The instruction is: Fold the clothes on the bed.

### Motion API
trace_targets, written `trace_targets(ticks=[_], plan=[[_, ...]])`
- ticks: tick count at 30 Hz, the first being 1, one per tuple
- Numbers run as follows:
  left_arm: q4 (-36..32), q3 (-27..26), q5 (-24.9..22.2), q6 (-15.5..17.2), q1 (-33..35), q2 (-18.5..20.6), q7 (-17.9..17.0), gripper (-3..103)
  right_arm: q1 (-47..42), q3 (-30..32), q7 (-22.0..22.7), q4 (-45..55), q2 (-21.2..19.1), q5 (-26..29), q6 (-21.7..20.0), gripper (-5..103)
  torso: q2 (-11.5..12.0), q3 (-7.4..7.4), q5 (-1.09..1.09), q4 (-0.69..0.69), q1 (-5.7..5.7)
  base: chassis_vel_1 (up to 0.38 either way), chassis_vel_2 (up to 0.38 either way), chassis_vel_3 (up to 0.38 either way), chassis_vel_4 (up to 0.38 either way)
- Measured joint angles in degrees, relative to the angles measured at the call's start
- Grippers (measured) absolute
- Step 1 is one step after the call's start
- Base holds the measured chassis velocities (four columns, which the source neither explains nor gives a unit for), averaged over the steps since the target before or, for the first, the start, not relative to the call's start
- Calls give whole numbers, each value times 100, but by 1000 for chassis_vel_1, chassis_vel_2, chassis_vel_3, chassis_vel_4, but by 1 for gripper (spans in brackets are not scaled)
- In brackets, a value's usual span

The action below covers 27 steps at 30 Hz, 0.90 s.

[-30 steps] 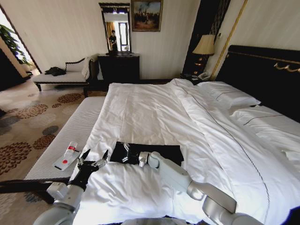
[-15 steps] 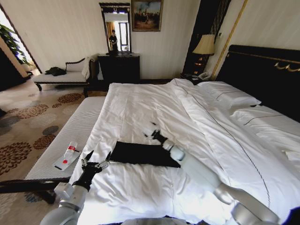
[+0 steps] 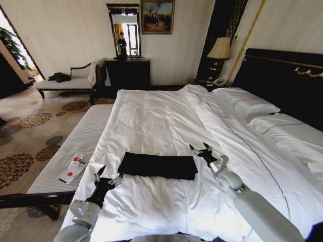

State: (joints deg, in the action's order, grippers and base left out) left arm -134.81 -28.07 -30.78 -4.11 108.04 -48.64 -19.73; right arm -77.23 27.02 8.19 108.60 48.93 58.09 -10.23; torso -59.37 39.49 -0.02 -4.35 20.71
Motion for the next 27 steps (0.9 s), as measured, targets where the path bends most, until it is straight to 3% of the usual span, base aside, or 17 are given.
trace_targets(ticks=[3, 4, 7, 9, 15, 27], plan=[[43, 99, 8, 3, -91, 21, -41, 100, -646, 616, 154, 455, 171, 1055, -547, 100, 0, 0, -1, 3, 0, 0, 0, 0, 0], [43, 99, 8, 3, -91, 21, -41, 100, -646, 616, 154, 455, 171, 1055, -547, 100, 0, 0, -1, 3, 0, 0, 0, 0, 0], [107, 236, 37, 7, -156, -77, -72, 100, -1090, 1089, 456, 879, 443, 2353, -1235, 100, 0, 0, -2, 1, 0, 0, 0, 0, 0], [140, 319, 121, 6, -153, -118, -78, 100, -1171, 1196, 564, 946, 537, 2679, -1496, 100, 0, 1, -2, 2, 0, 0, 0, 0, 0], [180, 459, 328, -41, 11, -293, -77, 100, -964, 1155, 946, 734, 905, 3149, -1815, 100, 0, 1, -2, 3, 0, 0, 0, 0, 0], [155, 407, 492, -140, 355, -630, 17, 100, -412, 739, 964, -167, 1026, 2865, -1836, 100, 0, 1, -1, 2, 1, 0, 0, 0, 0]])
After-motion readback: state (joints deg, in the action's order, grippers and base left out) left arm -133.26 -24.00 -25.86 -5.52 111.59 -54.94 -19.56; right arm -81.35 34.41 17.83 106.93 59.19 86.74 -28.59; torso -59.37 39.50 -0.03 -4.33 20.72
